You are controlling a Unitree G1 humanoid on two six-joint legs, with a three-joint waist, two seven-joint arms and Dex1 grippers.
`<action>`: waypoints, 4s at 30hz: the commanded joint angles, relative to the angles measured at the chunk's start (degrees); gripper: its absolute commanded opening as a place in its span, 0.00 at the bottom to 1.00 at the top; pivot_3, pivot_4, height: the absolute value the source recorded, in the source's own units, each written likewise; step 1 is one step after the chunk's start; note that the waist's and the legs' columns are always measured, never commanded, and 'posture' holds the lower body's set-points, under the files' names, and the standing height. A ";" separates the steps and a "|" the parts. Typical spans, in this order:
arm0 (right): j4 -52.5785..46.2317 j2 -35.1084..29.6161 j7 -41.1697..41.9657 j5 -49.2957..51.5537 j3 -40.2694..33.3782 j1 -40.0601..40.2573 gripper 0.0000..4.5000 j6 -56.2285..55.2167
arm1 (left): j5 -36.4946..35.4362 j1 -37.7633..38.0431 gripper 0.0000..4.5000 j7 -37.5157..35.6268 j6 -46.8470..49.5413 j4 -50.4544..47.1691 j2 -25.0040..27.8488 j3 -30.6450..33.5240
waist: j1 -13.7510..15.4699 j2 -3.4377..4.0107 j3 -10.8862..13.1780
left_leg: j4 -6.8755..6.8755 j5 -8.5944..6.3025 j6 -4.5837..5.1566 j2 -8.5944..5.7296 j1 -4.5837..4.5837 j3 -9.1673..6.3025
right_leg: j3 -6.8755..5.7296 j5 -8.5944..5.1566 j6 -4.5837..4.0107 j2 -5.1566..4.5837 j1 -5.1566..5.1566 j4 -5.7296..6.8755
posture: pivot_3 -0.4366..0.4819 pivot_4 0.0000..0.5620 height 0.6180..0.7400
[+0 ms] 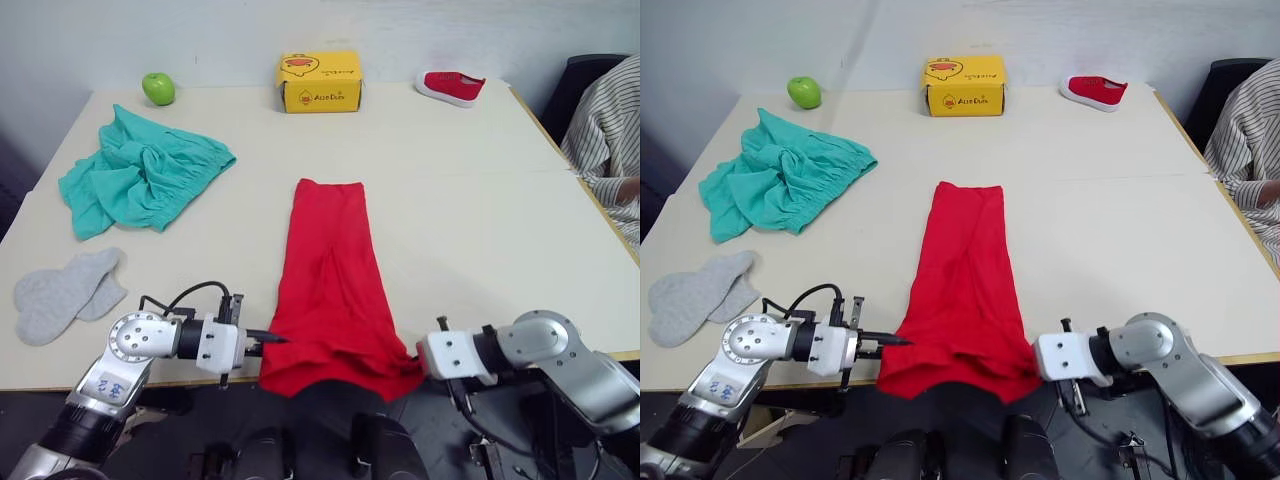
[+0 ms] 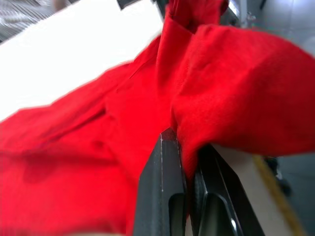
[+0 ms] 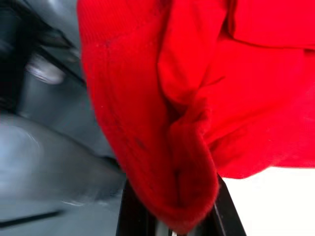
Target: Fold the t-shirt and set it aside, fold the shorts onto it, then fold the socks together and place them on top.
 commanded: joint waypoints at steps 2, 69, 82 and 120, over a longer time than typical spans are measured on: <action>-7.54 -4.38 1.92 2.67 -0.67 3.53 0.00 7.92 | 1.54 4.48 0.00 0.01 1.35 -5.59 3.37 2.09 | 0.09 -0.01 0.01 | -0.01 -0.05 0.01 0.01 0.00 -0.01 | 0.02 -0.02 -0.03 0.00 0.00 -0.04 | 0.48 0.27 1.00; 90.76 30.46 -32.61 4.08 -27.64 -55.57 0.99 -4.31 | -3.18 -61.24 0.85 33.67 35.47 75.59 -26.05 25.49 | -1.69 -0.25 0.57 | 1.02 0.46 -0.40 -0.14 -1.62 0.54 | 0.16 0.17 0.12 0.84 -1.39 0.87 | 0.48 0.27 1.00; 41.41 26.23 -3.89 8.33 -18.02 -26.94 1.00 -14.76 | 0.74 -41.55 0.99 -3.00 7.40 46.99 -18.78 13.84 | -1.69 -0.25 0.57 | 0.98 0.49 -0.46 -0.16 -1.62 0.75 | 0.31 0.17 0.12 0.91 -1.53 0.90 | 0.48 0.27 1.00; 49.52 24.38 -10.44 -8.82 -1.11 -19.78 0.00 -54.68 | 13.23 -13.22 0.00 4.25 -1.77 13.23 -7.54 -1.07 | -0.54 -0.30 0.50 | 0.90 0.37 -0.36 0.27 -0.64 0.51 | 0.55 0.18 0.05 0.88 -0.76 0.90 | 0.48 0.27 1.00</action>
